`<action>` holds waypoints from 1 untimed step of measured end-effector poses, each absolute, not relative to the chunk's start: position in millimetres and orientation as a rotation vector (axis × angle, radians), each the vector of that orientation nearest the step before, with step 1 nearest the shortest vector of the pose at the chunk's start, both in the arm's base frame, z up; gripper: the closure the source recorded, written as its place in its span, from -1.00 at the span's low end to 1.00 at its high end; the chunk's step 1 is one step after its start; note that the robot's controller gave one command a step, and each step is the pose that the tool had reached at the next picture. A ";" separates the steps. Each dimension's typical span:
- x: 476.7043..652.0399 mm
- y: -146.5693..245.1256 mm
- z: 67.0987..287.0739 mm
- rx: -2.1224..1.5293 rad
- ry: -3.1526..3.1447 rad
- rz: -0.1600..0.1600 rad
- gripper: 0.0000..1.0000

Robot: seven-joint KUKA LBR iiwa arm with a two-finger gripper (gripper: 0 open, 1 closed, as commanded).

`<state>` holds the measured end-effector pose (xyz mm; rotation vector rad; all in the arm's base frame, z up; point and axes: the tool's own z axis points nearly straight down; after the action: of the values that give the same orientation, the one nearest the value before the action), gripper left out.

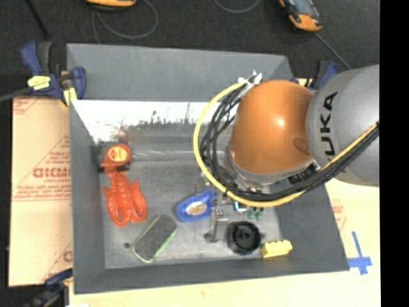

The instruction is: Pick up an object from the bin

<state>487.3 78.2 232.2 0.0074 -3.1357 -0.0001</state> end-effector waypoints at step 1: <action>488.8 77.6 236.6 0.001 -3.144 -0.002 -1.00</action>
Offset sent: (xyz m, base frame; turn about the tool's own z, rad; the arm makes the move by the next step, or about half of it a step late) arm 0.0662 -0.0628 -0.1622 0.0193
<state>488.8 77.6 236.6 0.0015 -3.1440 -0.0016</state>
